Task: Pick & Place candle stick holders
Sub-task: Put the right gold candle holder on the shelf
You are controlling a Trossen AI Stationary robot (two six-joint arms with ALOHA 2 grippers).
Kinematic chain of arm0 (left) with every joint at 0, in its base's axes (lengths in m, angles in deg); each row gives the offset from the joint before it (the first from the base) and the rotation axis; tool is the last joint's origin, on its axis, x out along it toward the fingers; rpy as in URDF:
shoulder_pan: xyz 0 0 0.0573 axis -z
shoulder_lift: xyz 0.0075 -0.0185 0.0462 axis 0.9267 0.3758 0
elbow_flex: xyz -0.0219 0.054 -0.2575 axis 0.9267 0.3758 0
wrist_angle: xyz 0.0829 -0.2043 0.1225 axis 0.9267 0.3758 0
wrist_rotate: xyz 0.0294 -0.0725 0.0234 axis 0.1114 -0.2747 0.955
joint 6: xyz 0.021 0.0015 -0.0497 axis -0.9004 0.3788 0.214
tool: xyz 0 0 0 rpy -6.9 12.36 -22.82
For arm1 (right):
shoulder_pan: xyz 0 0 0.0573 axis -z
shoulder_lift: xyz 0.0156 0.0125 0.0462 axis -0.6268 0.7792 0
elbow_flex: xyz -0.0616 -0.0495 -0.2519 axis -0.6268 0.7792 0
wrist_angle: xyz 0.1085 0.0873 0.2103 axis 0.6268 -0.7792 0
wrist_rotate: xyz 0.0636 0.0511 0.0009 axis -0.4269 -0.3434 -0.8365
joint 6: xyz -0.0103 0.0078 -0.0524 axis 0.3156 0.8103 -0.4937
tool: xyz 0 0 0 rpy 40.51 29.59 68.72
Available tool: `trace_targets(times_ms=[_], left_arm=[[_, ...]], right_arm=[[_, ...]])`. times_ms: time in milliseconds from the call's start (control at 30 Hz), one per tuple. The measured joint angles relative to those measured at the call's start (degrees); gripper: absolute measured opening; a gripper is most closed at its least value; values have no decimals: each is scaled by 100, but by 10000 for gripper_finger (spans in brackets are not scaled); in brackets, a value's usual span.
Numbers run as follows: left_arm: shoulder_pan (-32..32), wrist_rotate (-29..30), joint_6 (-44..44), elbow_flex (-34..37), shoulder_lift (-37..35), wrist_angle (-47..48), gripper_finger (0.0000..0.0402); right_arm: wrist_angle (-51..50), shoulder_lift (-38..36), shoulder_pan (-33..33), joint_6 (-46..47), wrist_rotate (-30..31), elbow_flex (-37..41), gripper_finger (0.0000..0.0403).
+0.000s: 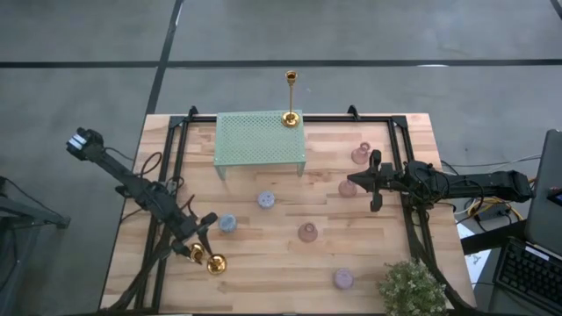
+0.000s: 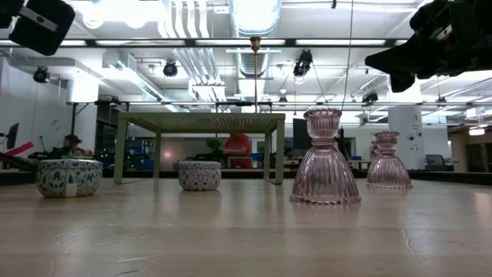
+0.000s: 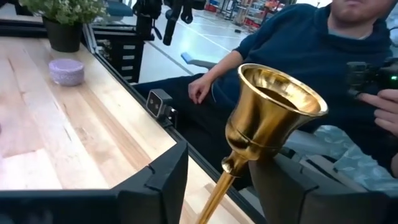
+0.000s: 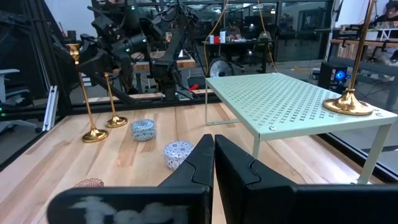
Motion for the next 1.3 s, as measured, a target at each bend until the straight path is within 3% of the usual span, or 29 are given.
trace_targets(times_ms=[267,667,800,900,1133,1300], left_arm=[[34,-27,-17,-60,-45,-32,139],[35,-52,-135,-119,-138,-83,48],[28,119,-311,-116,-140,-192,42],[32,712,-466,-118,-143,-356,48],[25,2758,-483,-231,-143,-484,48],[-64,3623,-504,-618,-120,-558,43]], right_arm=[[0,0,-1,4,0,0,8],[0,4,1,2,0,0,8],[0,2,0,0,0,0,8],[0,2,1,4,1,0,8],[0,2,0,2,0,0,8],[0,0,1,4,0,0,8]])
